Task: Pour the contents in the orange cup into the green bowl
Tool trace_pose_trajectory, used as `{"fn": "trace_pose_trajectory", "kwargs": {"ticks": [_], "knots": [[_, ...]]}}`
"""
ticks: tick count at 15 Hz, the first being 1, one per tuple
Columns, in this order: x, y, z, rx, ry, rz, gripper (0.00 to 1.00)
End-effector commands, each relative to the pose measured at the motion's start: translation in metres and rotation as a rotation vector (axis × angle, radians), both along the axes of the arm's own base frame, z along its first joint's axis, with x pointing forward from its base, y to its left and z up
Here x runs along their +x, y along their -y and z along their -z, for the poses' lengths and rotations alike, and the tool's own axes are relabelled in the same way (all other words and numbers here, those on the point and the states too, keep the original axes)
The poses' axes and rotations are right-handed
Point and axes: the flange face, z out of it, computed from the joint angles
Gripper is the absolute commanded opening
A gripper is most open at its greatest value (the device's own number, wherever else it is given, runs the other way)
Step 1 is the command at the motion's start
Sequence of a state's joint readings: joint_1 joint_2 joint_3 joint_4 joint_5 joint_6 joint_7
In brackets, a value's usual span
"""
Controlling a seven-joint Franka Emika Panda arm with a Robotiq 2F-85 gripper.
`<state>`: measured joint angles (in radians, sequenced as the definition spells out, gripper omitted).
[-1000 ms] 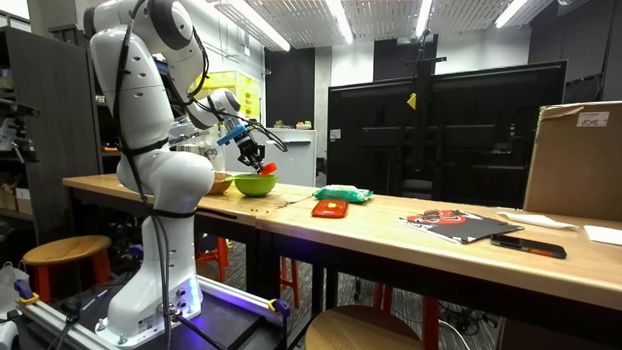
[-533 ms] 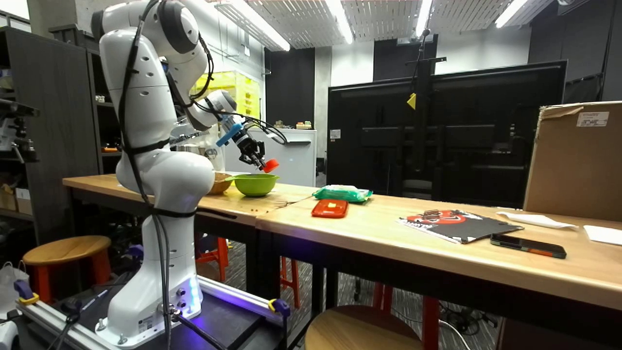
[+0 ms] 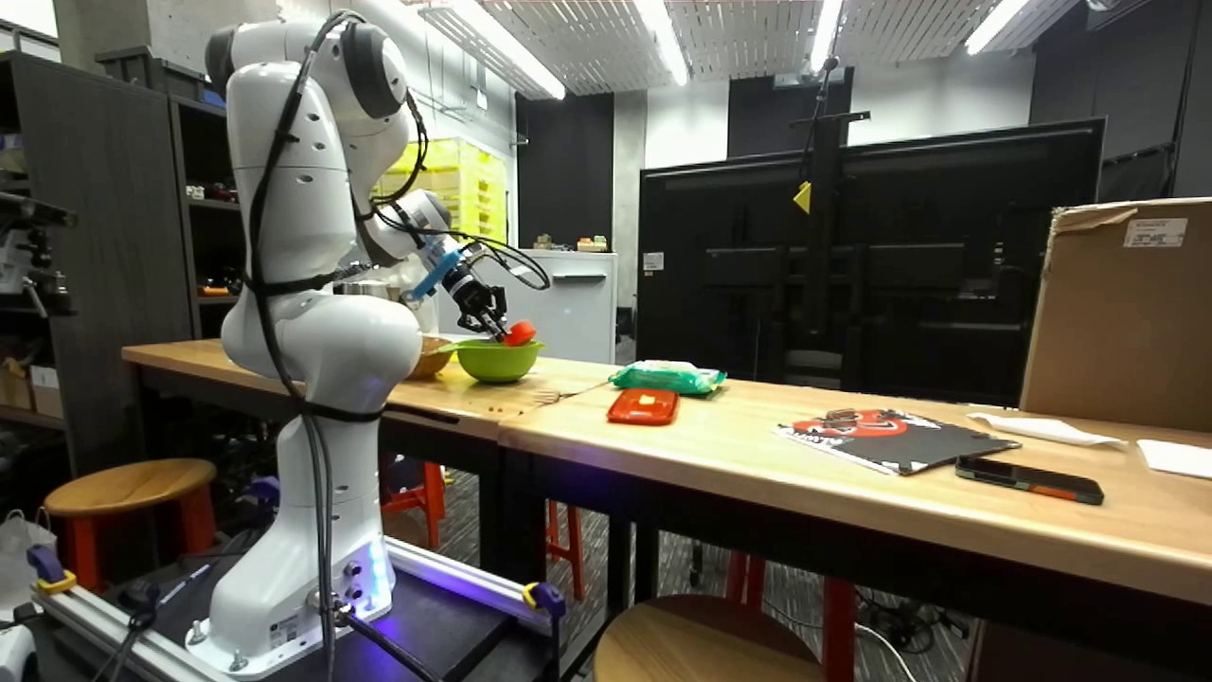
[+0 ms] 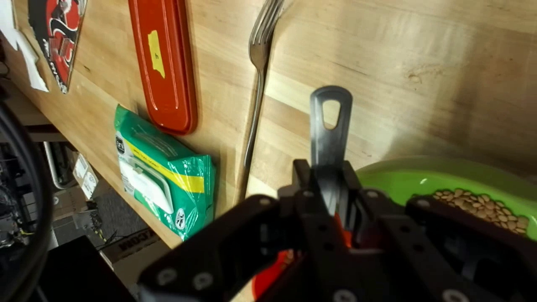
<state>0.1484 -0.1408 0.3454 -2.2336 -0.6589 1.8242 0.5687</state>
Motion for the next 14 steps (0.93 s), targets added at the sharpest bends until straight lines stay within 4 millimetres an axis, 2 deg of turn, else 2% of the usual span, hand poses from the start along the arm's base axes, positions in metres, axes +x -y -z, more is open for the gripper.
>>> {"fn": "trace_pose_trajectory", "kwargs": {"ticks": [1, 10, 14], "knots": [[0.006, -0.015, 0.002, -0.068, -0.002, -0.005, 0.04], [0.008, -0.026, 0.002, -0.257, -0.034, -0.017, 0.04], [0.009, -0.032, 0.009, -0.349, -0.084, -0.018, 0.04]]}}
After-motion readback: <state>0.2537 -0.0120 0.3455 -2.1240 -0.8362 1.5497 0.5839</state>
